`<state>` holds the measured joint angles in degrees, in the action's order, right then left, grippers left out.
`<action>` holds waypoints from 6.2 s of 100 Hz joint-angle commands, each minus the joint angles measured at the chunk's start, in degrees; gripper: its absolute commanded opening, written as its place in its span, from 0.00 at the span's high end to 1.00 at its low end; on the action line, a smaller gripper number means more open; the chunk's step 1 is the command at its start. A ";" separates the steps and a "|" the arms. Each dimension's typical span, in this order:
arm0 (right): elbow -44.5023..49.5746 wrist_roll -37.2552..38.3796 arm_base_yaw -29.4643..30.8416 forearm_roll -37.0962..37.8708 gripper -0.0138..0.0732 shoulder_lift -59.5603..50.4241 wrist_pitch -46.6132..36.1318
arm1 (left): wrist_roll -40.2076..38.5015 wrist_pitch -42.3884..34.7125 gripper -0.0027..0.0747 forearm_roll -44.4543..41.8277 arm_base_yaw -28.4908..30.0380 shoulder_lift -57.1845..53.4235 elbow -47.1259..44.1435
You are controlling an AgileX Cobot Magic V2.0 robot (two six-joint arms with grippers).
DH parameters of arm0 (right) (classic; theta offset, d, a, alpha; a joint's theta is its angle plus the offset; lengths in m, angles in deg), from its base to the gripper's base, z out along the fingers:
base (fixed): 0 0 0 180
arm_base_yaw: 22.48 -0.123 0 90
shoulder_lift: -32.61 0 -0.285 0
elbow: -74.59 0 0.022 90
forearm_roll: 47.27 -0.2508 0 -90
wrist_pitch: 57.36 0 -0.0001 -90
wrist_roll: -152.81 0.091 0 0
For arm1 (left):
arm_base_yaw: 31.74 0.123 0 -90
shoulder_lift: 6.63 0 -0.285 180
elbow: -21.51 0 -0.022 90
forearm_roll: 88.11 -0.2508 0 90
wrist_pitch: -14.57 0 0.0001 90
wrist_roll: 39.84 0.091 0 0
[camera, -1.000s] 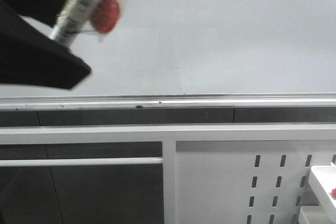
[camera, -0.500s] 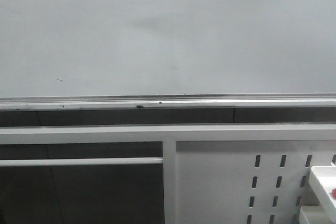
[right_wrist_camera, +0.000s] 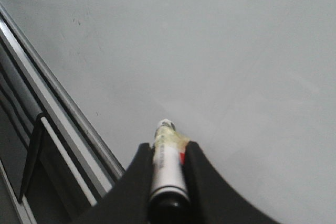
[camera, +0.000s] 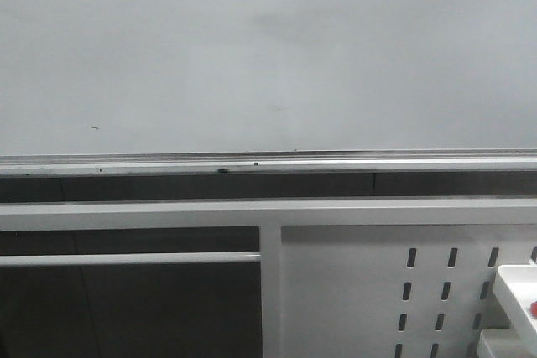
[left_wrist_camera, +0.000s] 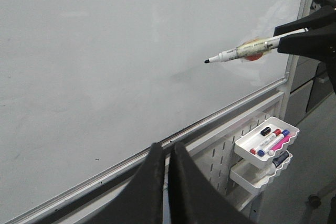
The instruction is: Write number 1 on whiteboard
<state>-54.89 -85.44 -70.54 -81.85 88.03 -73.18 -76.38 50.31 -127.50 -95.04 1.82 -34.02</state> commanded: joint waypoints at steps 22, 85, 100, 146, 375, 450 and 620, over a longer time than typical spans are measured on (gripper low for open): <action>-1.57 -0.77 0.20 1.69 0.92 3.73 -12.32 | -0.75 -3.54 0.99 -3.03 -0.26 0.67 1.23; -1.57 -0.77 0.30 -1.47 0.92 13.05 -23.27 | -0.88 -3.54 0.99 -3.03 -0.26 0.67 1.23; -1.57 -0.77 0.30 -1.76 0.92 14.34 -25.22 | -1.41 -3.54 0.99 -3.03 -0.26 0.67 1.23; -1.57 -2.32 0.30 -4.74 0.92 14.46 -30.54 | -1.53 -3.54 0.99 -3.03 -0.26 0.67 1.23; -25.59 -2.32 -5.12 -8.80 0.93 10.49 37.26 | 39.44 -6.18 0.51 20.88 -0.36 46.58 23.08; -25.37 -2.32 -5.12 -3.83 0.93 10.49 35.46 | 39.30 -1.10 0.51 27.62 -0.36 42.72 25.33; -25.38 -2.21 -2.71 -6.25 0.93 10.49 36.44 | 39.30 -2.74 0.56 28.39 -0.36 50.34 26.70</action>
<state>-78.40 -87.16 -73.51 -86.89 99.15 -33.84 -36.94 51.45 -98.97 -95.04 52.55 -9.39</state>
